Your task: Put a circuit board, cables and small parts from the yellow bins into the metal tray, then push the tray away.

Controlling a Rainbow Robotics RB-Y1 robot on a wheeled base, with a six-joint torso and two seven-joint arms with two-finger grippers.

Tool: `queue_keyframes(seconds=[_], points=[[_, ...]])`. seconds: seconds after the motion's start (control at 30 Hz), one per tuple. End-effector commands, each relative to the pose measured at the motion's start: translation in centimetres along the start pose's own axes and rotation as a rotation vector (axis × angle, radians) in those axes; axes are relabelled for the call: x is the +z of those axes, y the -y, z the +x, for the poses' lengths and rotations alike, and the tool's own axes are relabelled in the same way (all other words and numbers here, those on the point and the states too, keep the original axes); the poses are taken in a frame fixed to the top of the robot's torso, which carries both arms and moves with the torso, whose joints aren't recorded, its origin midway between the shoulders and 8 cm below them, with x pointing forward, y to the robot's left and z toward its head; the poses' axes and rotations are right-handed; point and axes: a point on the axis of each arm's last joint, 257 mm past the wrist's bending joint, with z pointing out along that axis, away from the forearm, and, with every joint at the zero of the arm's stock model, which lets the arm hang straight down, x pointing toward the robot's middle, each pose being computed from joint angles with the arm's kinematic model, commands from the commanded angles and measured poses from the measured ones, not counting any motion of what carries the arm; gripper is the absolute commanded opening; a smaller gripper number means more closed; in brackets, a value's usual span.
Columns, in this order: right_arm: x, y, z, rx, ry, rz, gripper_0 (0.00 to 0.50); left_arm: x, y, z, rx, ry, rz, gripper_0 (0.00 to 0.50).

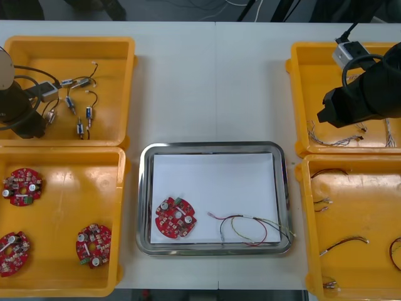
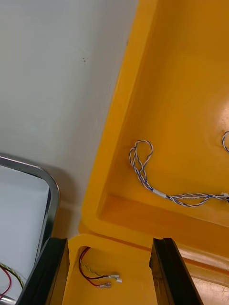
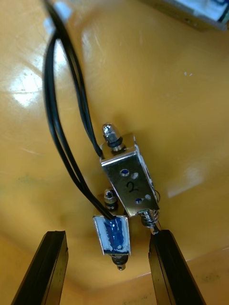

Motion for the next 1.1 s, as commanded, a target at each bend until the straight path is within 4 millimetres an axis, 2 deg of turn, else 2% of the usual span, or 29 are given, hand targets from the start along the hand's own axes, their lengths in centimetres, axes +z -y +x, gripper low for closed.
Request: queue_keyframes(seconds=[0.03,0.13,0.2,0.23,0.27,0.3,0.33,0.37,0.43,0.9,1.1], points=[[-1.5,2.4,-2.1,0.09,0.043,0.028,0.5,-1.4,-0.8,-2.6,0.023,0.04,-0.03,0.5],[-1.8,3.5,-2.7,0.123,0.05,0.038,0.5,-1.4,-0.8,-2.6,0.023,0.04,-0.028,0.489],[-1.8,4.0,-3.1,0.142,0.05,0.044,0.5,-1.4,-0.7,-2.5,0.023,0.039,-0.027,0.444],[-1.8,4.4,-3.2,0.157,0.048,0.047,0.5,-1.4,-0.7,-2.6,0.024,0.038,-0.027,0.394],[-1.8,4.8,-3.4,0.173,0.045,0.046,0.5,-1.4,-0.7,-2.5,0.024,0.038,-0.027,0.313],[-1.9,5.0,-3.6,0.182,0.046,0.045,0.5,-1.4,-0.8,-2.5,0.023,0.038,-0.028,0.264],[-1.8,5.2,-3.9,0.2,0.043,0.037,0.5,-1.4,-0.7,-2.6,0.025,0.037,-0.027,0.15],[-1.8,5.6,-4.0,0.219,0.039,0.035,0.5,-1.4,-0.7,-2.6,0.025,0.037,-0.027,0.067],[-1.8,6.2,-4.3,0.244,0.035,0.031,0.5,-1.4,-0.7,-2.6,0.024,0.038,-0.027,0.0],[-0.7,9.3,-4.7,0.405,-0.038,0.034,0.5,-1.4,-0.5,-2.5,0.021,0.039,-0.016,0.0],[0.0,10.5,-4.3,0.458,-0.073,0.057,0.5,-2.2,-1.0,-2.8,-0.018,0.07,-0.006,0.0]])
